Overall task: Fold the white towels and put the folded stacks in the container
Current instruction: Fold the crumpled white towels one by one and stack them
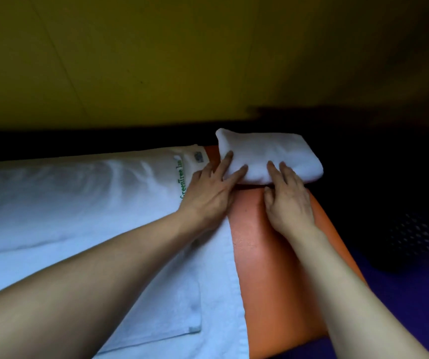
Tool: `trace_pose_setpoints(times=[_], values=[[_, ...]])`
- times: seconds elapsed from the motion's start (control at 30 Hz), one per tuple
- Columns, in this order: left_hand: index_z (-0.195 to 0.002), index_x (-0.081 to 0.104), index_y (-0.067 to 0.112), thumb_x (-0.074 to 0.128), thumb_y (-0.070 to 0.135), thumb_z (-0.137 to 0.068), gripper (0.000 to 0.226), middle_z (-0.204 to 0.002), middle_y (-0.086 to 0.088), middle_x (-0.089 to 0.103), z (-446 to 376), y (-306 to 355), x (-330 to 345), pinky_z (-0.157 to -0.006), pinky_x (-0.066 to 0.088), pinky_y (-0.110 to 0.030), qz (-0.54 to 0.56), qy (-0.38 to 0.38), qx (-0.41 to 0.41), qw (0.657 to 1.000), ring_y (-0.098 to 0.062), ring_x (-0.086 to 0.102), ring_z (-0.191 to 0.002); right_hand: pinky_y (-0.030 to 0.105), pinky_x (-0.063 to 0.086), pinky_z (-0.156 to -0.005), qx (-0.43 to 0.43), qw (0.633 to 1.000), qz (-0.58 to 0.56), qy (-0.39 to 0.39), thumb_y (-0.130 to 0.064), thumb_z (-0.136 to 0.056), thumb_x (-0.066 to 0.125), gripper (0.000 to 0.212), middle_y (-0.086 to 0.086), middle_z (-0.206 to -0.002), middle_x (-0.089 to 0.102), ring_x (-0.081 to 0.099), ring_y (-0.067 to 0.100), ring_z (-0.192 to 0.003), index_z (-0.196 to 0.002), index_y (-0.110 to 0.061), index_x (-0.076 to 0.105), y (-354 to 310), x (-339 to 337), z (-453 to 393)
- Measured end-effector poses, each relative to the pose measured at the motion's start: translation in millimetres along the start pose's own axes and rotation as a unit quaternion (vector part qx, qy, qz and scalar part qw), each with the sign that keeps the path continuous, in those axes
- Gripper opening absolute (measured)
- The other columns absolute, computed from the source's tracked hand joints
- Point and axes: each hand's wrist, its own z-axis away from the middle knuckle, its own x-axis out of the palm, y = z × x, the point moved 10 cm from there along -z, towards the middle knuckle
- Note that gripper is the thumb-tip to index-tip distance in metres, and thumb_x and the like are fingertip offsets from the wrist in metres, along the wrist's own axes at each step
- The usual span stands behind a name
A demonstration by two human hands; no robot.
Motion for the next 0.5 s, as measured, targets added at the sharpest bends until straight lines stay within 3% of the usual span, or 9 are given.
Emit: trace_pose_setpoints(times=[0.2,0.3,0.43,0.5], values=[[-0.157,0.023,0.033,0.029,0.044,-0.100,0.059,-0.165,-0.007,0.022,120.2,-10.1,-1.7,-0.120,0.020,-0.046,-0.022,0.001,-0.017,1.000,-0.035,0.027,-0.147,0.044,0.033,-0.116,-0.023,0.996,-0.085,0.015,-0.021,-0.092,0.051,0.056,0.009,-0.152,0.046,0.041,0.028,-0.140,-0.148,-0.019,0.046,-44.9,-13.1,49.6],[-0.154,0.033,0.032,0.034,0.052,-0.097,0.060,-0.161,-0.006,0.033,186.8,-19.5,-0.1,-0.117,0.017,-0.045,-0.018,0.004,-0.031,0.999,-0.034,0.033,-0.146,0.043,0.038,-0.109,-0.063,0.993,-0.101,0.014,-0.023,-0.088,0.051,0.050,0.006,-0.140,0.057,0.050,0.029,-0.128,-0.138,-0.018,0.058,-86.1,-12.5,83.9],[-0.157,0.030,0.027,0.045,0.061,-0.091,0.076,-0.163,-0.002,0.030,254.5,-21.8,11.3,-0.116,0.019,-0.047,-0.023,-0.024,-0.017,0.999,-0.031,0.031,-0.148,0.041,0.042,-0.093,-0.096,0.991,-0.097,-0.002,-0.029,-0.085,0.047,0.043,0.004,-0.116,0.065,0.058,0.029,-0.107,-0.121,-0.020,0.069,-136.3,-0.4,119.5],[-0.155,0.034,0.024,0.046,0.054,-0.093,0.070,-0.161,-0.001,0.034,268.3,-24.5,11.3,-0.115,0.024,-0.047,-0.032,-0.011,-0.016,0.999,-0.030,0.036,-0.146,0.041,0.041,-0.090,-0.083,0.993,-0.077,-0.043,-0.028,-0.088,0.052,0.034,0.005,-0.109,0.065,0.057,0.031,-0.103,-0.115,-0.020,0.071,-148.1,12.0,126.1]])
